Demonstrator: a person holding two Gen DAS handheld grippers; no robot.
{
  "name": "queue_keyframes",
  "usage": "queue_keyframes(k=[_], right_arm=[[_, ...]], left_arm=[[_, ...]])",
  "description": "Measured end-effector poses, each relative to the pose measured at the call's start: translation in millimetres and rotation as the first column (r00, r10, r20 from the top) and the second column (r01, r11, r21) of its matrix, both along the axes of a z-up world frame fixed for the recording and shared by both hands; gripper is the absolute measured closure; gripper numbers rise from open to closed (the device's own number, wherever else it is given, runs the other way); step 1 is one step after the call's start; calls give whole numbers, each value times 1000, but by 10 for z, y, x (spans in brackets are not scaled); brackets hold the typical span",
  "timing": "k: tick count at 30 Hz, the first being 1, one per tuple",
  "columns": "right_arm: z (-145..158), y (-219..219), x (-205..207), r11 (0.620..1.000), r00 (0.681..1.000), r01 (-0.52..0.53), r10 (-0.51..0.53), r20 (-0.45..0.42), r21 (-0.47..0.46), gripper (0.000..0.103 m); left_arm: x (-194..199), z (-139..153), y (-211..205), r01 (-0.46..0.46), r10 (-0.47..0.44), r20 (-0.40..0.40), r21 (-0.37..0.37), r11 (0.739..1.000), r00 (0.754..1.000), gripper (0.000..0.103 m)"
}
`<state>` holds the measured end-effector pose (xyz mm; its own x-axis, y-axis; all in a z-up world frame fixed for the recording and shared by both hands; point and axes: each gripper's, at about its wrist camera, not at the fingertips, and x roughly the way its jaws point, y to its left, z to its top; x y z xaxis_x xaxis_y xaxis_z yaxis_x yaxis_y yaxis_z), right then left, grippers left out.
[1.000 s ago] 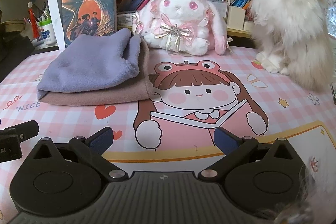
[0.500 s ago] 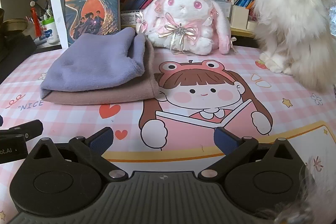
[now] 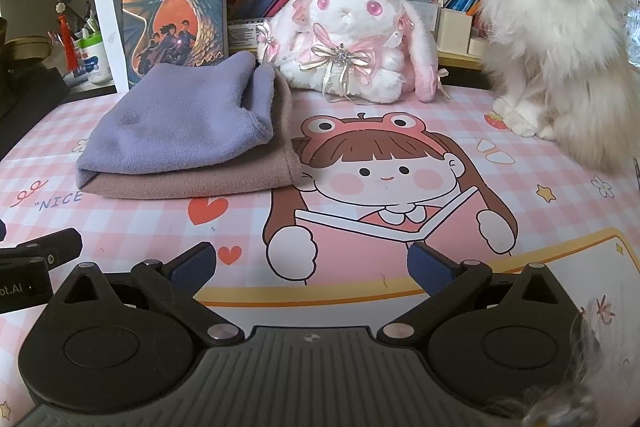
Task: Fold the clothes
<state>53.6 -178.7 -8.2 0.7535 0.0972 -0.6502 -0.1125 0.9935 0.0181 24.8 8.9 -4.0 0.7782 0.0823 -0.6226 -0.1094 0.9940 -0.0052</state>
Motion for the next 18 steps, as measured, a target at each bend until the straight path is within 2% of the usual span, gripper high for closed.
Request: queue_keyframes(k=[18], right_arm=[[-5,21,-9,1000,1000,-2,2,-3,-3,0]], left_arm=[[-7,-2,9,-2,2,0,-3,1000,1000,1]])
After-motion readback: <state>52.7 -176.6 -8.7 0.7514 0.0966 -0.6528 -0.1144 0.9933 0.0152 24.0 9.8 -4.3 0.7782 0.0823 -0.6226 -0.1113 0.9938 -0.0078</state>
